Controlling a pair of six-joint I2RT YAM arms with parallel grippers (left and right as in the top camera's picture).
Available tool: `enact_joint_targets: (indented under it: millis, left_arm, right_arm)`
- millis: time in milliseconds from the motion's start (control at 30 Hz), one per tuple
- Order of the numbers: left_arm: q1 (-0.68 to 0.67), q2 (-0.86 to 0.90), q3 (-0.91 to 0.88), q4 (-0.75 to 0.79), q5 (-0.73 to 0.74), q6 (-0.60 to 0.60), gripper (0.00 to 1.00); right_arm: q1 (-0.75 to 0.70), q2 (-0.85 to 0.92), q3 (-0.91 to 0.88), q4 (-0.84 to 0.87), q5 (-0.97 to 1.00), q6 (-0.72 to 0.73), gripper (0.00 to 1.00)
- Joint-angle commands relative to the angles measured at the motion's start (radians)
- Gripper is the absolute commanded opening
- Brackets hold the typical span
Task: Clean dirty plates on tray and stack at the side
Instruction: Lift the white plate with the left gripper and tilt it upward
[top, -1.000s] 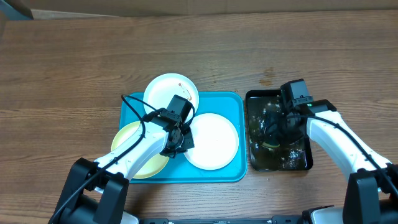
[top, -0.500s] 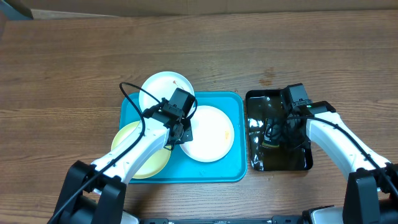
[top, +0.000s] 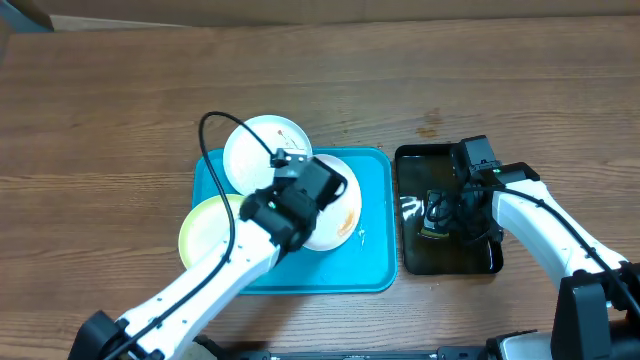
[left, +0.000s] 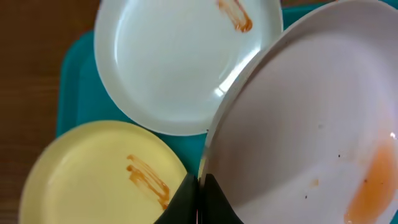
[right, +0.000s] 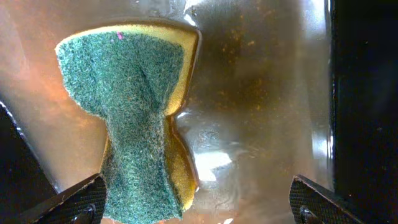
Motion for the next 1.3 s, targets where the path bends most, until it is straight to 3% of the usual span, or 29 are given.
enact_joint_targets:
  millis: [0, 67, 400, 633, 800, 867, 1033, 1067, 1167, 1267]
  left_arm:
    - [-0.085, -0.045, 0.027, 0.012, -0.262, 0.076, 0.04]
    - [-0.133, -0.045, 0.027, 0.016, -0.352, 0.091, 0.04]
    - [-0.299, -0.045, 0.027, 0.081, -0.684, 0.156, 0.04]
    - [-0.320, -0.045, 0.027, 0.158, -0.679, 0.216, 0.04]
    - [-0.323, -0.045, 0.027, 0.240, -0.684, 0.340, 0.04]
    - [-0.323, -0.045, 0.027, 0.272, -0.686, 0.398, 0.04]
    - [-0.324, -0.045, 0.027, 0.325, -0.686, 0.497, 0.04]
    - [-0.324, -0.045, 0.027, 0.325, -0.686, 0.496, 0.04]
    - [-0.324, -0.045, 0.027, 0.319, -0.677, 0.496, 0.04]
    - [-0.324, -0.045, 0.027, 0.319, -0.640, 0.495, 0.04]
  right_arm:
    - [-0.002, 0.001, -0.005, -0.002, 0.014, 0.026, 0.96]
    - [-0.002, 0.001, -0.005, -0.009, 0.014, 0.031, 1.00]
    - [-0.002, 0.001, -0.032, -0.002, 0.013, 0.089, 1.00]
    - [-0.002, 0.001, -0.122, 0.115, 0.006, 0.122, 1.00]
    - [-0.002, 0.001, -0.170, 0.191, 0.007, 0.132, 0.95]
    - [-0.002, 0.001, -0.170, 0.200, 0.006, 0.132, 0.76]
    - [-0.002, 0.001, -0.170, 0.208, 0.008, 0.132, 0.06]
    - [-0.002, 0.001, -0.170, 0.208, 0.008, 0.132, 0.04]
    - [-0.002, 0.000, -0.160, 0.203, 0.005, 0.132, 0.04]
    - [-0.002, 0.000, -0.110, 0.150, 0.006, 0.124, 0.61]
